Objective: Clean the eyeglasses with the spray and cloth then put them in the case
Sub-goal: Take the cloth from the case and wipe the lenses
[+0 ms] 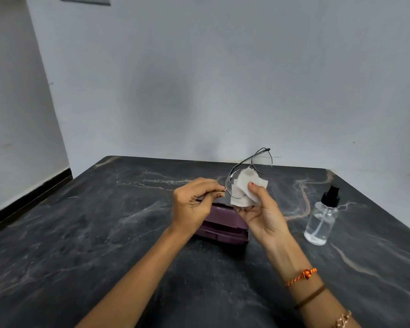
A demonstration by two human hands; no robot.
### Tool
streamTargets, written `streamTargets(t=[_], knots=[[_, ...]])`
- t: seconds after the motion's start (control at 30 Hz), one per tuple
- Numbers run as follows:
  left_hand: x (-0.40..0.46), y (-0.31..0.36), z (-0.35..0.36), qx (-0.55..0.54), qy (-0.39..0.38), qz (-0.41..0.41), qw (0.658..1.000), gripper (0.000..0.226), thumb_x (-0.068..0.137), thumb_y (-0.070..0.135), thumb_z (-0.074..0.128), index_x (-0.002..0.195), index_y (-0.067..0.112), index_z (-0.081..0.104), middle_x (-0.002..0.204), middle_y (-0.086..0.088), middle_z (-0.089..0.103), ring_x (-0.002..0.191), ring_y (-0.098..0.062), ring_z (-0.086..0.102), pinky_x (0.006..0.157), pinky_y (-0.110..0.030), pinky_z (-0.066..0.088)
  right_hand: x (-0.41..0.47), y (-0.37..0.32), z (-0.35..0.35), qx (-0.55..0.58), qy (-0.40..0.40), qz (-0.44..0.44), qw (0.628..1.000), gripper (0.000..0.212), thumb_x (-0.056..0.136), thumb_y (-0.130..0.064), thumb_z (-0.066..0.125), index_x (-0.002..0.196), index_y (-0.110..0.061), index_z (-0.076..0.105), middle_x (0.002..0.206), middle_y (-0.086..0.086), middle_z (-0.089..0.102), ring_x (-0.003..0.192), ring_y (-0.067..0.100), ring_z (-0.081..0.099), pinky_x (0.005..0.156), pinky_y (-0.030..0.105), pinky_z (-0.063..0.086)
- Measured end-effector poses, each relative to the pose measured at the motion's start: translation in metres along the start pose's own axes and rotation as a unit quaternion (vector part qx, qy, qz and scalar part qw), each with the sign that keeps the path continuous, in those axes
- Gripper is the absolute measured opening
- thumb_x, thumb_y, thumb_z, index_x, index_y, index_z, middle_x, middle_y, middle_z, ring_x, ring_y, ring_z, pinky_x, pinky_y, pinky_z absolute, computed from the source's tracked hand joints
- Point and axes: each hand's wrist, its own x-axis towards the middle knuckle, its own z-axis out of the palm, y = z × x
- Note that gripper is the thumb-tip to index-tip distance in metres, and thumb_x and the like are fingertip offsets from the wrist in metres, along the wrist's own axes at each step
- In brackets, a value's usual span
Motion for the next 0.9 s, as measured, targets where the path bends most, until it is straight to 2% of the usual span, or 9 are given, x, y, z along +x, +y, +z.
streamTargets(t=[0.17,0.27,0.37,0.47,0.57,0.67,0.77,0.9], knots=[[-0.002,0.003,0.003,0.019,-0.015,0.008,1.000,0.011,0.064,-0.014,0.067,0.072,-0.007,0.070,0.071,-0.006,0.066,0.070,-0.011,0.062,0.068,-0.014,0.052,-0.003,0.011,0.004,0.044,-0.016,0.016,0.999,0.005,0.083,-0.008,0.054,0.084,-0.008,0.059,0.062,0.004,0.072,0.056,0.012,0.069,0.053,0.020,0.056],[-0.001,0.002,0.002,0.025,-0.020,0.012,0.999,0.014,0.062,-0.017,0.066,0.071,-0.008,0.069,0.068,-0.017,0.069,0.070,-0.014,0.062,0.068,-0.016,0.052,-0.003,0.011,0.003,-0.012,-0.043,0.017,0.999,0.013,0.072,-0.010,0.060,0.085,-0.008,0.062,0.063,0.003,0.072,0.057,0.011,0.068,0.053,0.017,0.054],[-0.001,0.000,0.001,0.033,-0.019,0.011,0.999,0.015,0.062,-0.020,0.064,0.070,-0.008,0.069,0.067,-0.018,0.069,0.067,-0.014,0.062,0.063,-0.018,0.052,-0.001,0.002,-0.001,-0.077,-0.069,0.021,0.994,0.025,0.063,-0.011,0.063,0.088,-0.009,0.064,0.066,0.001,0.073,0.060,0.010,0.068,0.052,0.018,0.054],[0.002,-0.002,-0.002,0.028,-0.012,0.003,1.000,0.013,0.064,-0.017,0.062,0.070,-0.008,0.069,0.066,-0.017,0.068,0.066,-0.012,0.061,0.064,-0.012,0.051,0.000,-0.005,-0.004,-0.123,-0.071,0.044,0.989,0.027,0.061,-0.007,0.063,0.087,-0.005,0.064,0.064,0.001,0.072,0.060,0.010,0.068,0.050,0.019,0.053],[0.001,-0.001,-0.004,0.025,-0.030,0.008,0.999,0.011,0.064,-0.015,0.064,0.071,-0.009,0.069,0.066,-0.017,0.068,0.067,-0.013,0.061,0.063,-0.015,0.053,-0.001,-0.004,-0.004,-0.092,-0.058,0.072,0.991,0.020,0.066,0.000,0.059,0.085,-0.005,0.062,0.060,0.002,0.071,0.056,0.011,0.068,0.049,0.018,0.053],[0.001,-0.002,-0.004,0.022,-0.047,0.010,0.999,0.011,0.065,-0.015,0.064,0.071,-0.008,0.069,0.066,-0.017,0.068,0.065,-0.013,0.061,0.060,-0.018,0.053,-0.001,0.000,-0.003,-0.001,-0.041,0.076,0.996,0.019,0.079,0.011,0.048,0.084,-0.005,0.058,0.062,0.005,0.072,0.058,0.014,0.070,0.054,0.021,0.056],[0.000,-0.002,-0.003,0.022,-0.048,0.014,0.999,0.013,0.064,-0.017,0.063,0.070,-0.007,0.069,0.065,-0.016,0.068,0.065,-0.013,0.061,0.059,-0.019,0.053,0.000,0.003,-0.001,0.061,-0.060,0.054,0.995,0.024,0.074,0.013,0.047,0.090,-0.003,0.057,0.069,0.009,0.073,0.066,0.018,0.071,0.063,0.029,0.058],[0.000,-0.001,-0.002,0.025,-0.023,0.014,0.999,0.018,0.061,-0.022,0.058,0.067,-0.008,0.068,0.064,-0.016,0.068,0.063,-0.013,0.060,0.057,-0.018,0.051,0.000,0.005,0.001,-0.019,-0.097,0.017,0.995,0.037,0.060,0.003,0.058,0.097,0.000,0.058,0.074,0.006,0.074,0.071,0.015,0.071,0.061,0.023,0.058]])
